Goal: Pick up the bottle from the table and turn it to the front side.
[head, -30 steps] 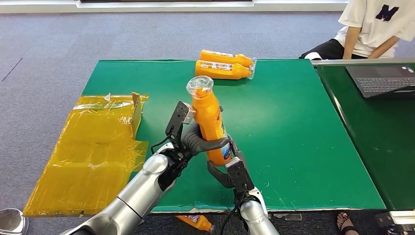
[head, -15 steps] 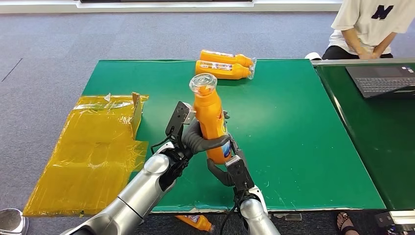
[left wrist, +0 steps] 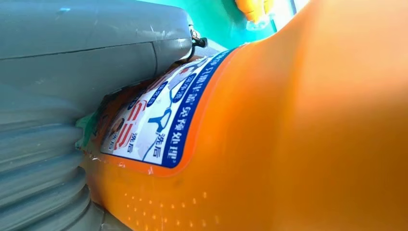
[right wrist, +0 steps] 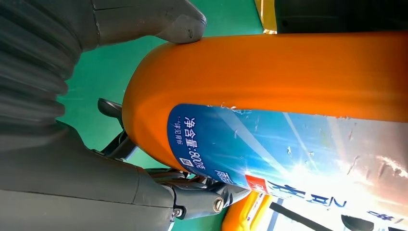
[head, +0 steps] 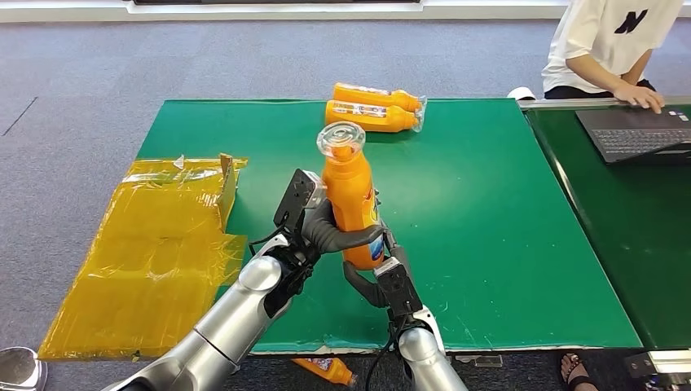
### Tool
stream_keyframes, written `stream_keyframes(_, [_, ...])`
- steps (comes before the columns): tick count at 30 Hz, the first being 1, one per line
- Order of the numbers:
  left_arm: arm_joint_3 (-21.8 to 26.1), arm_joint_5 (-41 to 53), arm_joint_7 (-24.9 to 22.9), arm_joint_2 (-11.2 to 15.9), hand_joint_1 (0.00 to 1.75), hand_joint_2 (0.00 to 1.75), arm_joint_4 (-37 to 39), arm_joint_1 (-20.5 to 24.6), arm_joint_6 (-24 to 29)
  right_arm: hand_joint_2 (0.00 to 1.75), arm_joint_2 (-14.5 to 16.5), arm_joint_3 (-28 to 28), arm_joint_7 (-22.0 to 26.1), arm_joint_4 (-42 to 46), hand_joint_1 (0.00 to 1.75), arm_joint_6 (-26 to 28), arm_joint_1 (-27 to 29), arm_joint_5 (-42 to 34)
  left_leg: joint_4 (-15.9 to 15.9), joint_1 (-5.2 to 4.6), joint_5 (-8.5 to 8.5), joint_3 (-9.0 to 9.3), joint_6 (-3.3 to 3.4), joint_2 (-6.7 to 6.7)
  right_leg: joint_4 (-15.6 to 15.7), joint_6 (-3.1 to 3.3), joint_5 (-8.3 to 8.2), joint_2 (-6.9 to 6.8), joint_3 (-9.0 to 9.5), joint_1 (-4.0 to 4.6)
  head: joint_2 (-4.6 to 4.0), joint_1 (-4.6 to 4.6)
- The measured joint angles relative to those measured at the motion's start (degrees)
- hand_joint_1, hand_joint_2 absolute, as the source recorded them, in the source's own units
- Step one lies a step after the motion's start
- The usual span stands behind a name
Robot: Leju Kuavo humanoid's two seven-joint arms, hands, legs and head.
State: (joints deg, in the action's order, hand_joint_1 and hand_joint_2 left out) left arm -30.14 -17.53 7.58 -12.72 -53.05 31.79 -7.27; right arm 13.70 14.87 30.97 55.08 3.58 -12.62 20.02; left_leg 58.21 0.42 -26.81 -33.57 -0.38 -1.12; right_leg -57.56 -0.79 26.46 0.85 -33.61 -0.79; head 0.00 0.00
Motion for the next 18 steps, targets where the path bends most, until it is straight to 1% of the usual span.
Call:
stream_keyframes(7, [0.00, 1.71, 1.01, 0.03, 1.75, 1.75, -0.44, -0.11, 0.81, 1.75, 0.01, 0.01, -0.17, 0.31, 1.75, 0.15, 0.00, 0.42, 0.00, 0.00, 0.01, 0.00, -0.01, 0.00, 0.00, 0.00, 0.00, 0.00, 0.00, 0.00, 0.00, 0.00])
stream_keyframes(9, [0.00, 2.96, 1.53, 0.13, 1.75, 1.75, -0.86, -0.33, 1.53, 1.75, 0.02, 0.01, -0.20, 0.51, 0.87, 0.18, 0.02, 0.66, 0.00, 0.00, 0.01, 0.00, -0.01, 0.00, 0.00, 0.00, 0.00, 0.01, 0.00, 0.00, 0.00, 0.00])
stream_keyframes(11, [0.00, 6.35, 2.75, 0.36, 1.75, 1.75, -1.75, -0.76, 3.42, 1.75, 0.03, 0.01, -0.44, 0.85, 0.00, 0.20, 0.06, 1.50, 0.00, 0.00, 0.00, -0.01, -0.01, 0.01, 0.00, 0.00, 0.00, 0.01, -0.01, 0.00, 0.00, 0.00])
stream_keyframes(15, [0.14, 16.25, 4.91, 1.55, 1.75, 1.75, -4.85, -1.03, 9.78, 0.00, -0.01, 0.01, -2.72, 1.26, 0.00, -0.52, 1.08, 4.72, -0.01, 0.00, 0.00, -0.01, -0.01, 0.00, -0.01, 0.00, 0.00, 0.00, 0.02, 0.01, 0.00, -0.01])
stream_keyframes(18, [0.66, 21.19, 5.36, 2.92, 1.75, 1.75, -6.68, -1.03, 12.62, 0.00, -0.07, 0.03, -3.46, 1.33, 0.00, -1.53, 2.04, 5.98, -0.01, 0.01, 0.01, -0.03, -0.02, -0.01, -0.02, 0.00, 0.00, 0.00, 0.02, 0.01, 0.00, -0.01])
